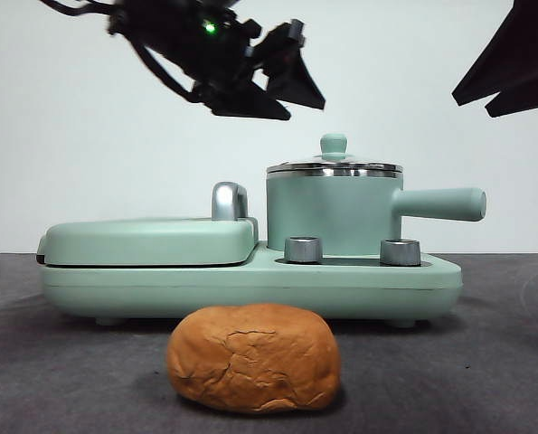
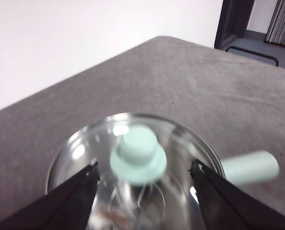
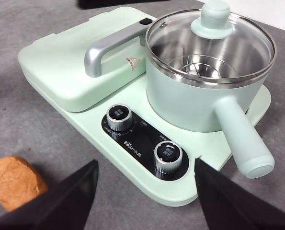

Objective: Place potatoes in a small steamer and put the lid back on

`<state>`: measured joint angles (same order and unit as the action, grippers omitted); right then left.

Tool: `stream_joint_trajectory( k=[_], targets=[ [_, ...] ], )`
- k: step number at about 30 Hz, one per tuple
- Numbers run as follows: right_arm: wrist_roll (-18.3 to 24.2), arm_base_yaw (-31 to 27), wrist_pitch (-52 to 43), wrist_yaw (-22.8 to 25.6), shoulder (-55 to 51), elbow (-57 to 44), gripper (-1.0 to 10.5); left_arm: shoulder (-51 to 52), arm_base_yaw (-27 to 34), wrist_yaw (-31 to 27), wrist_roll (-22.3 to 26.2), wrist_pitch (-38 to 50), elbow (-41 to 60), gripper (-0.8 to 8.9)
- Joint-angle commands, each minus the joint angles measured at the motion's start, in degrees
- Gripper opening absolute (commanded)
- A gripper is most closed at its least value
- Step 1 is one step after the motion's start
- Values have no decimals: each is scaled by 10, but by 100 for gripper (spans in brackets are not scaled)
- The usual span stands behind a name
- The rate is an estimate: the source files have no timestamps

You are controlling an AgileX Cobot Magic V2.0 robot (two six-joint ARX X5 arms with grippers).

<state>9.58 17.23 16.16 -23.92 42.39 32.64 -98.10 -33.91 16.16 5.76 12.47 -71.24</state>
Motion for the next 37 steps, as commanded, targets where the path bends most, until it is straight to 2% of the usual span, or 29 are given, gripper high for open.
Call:
stream_joint_trajectory(
  k=[1,13,37],
  targets=[
    [-6,3,-5,-2,2,11,317,-37,-6,-3,1,4,-41,320],
    [-6,3,-5,-1,2,11,317,-121,-7,0,1,4,-122,319],
    [-4,3,-7,0,2,11,317,-139,-13,15,2,4,-126,308]
  ],
)
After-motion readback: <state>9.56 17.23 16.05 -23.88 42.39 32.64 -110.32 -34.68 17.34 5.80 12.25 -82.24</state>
